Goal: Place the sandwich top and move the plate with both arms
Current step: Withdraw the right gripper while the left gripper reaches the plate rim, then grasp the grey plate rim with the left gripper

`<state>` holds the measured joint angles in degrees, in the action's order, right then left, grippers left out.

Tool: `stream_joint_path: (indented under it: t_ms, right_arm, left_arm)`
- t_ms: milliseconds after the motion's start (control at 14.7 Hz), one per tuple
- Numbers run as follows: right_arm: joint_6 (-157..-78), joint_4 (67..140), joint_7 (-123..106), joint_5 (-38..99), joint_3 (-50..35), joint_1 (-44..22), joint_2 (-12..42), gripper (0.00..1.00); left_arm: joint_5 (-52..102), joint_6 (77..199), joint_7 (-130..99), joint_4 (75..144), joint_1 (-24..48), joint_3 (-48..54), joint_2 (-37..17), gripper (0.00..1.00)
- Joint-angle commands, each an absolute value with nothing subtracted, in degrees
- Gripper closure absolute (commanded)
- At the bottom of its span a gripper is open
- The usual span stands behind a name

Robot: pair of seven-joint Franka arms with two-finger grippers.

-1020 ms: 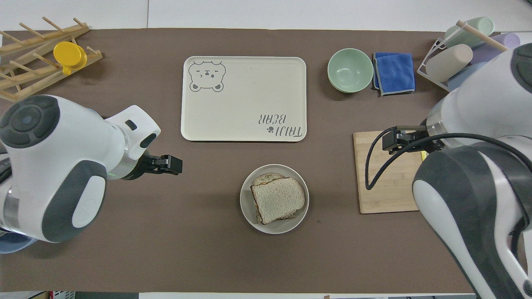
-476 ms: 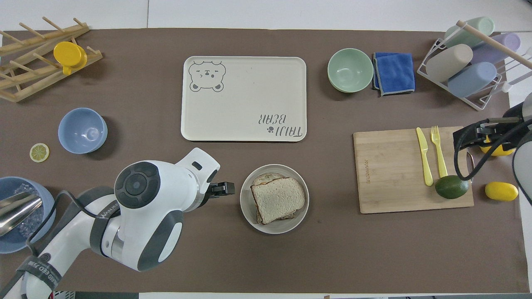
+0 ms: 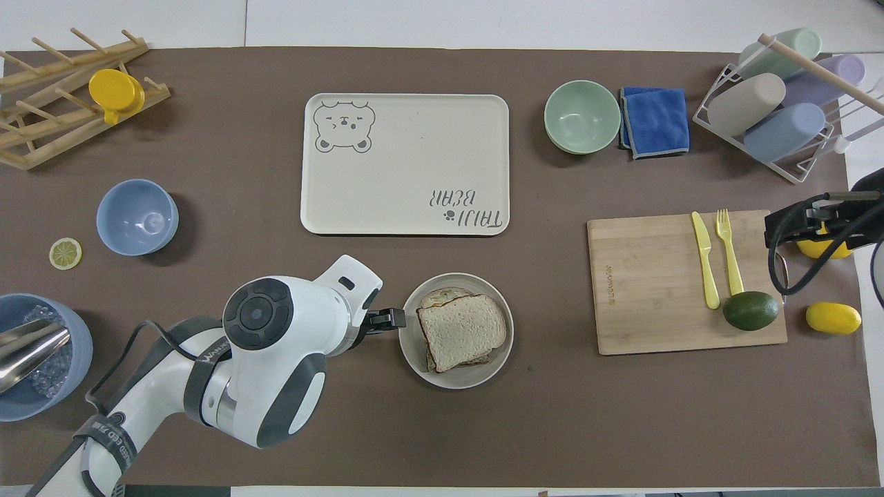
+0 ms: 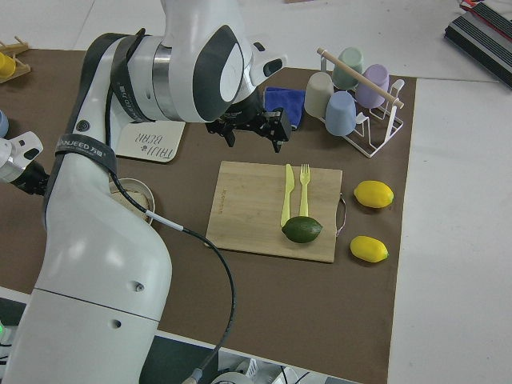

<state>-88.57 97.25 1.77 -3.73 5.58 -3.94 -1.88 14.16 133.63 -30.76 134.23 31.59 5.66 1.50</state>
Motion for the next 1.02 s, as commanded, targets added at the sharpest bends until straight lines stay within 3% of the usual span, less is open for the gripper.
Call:
stream_joint_path:
  t_ms: [0, 408, 476, 816, 952]
  right_arm:
    - [-89.3, 96.9, -2.0, -1.5, 6.2, -3.7, -2.2, 0.00]
    - [-88.0, 94.2, -2.8, -1.6, 6.2, -3.5, -0.2, 0.00]
    - [-87.9, 94.2, -3.3, -1.5, 6.4, -3.4, -0.1, 0.00]
    - [-86.8, 94.2, -5.3, -1.5, 5.6, -0.4, -0.1, 0.00]
    - [-86.8, 94.2, -4.8, -1.5, 5.4, -0.6, -0.2, 0.00]
  left_arm:
    - [15.1, 138.2, -31.1, 135.1, 35.2, 4.8, -0.5, 0.05]
    - [15.6, 140.4, -31.1, 134.9, 38.3, 4.8, -2.7, 0.29]
    - [16.3, 140.5, -31.1, 134.9, 38.3, 4.8, -2.9, 0.37]
    - [16.4, 140.5, -31.0, 134.9, 38.6, 4.8, -3.3, 0.43]
    - [16.8, 140.4, -31.0, 134.9, 38.8, 4.8, -3.3, 0.52]
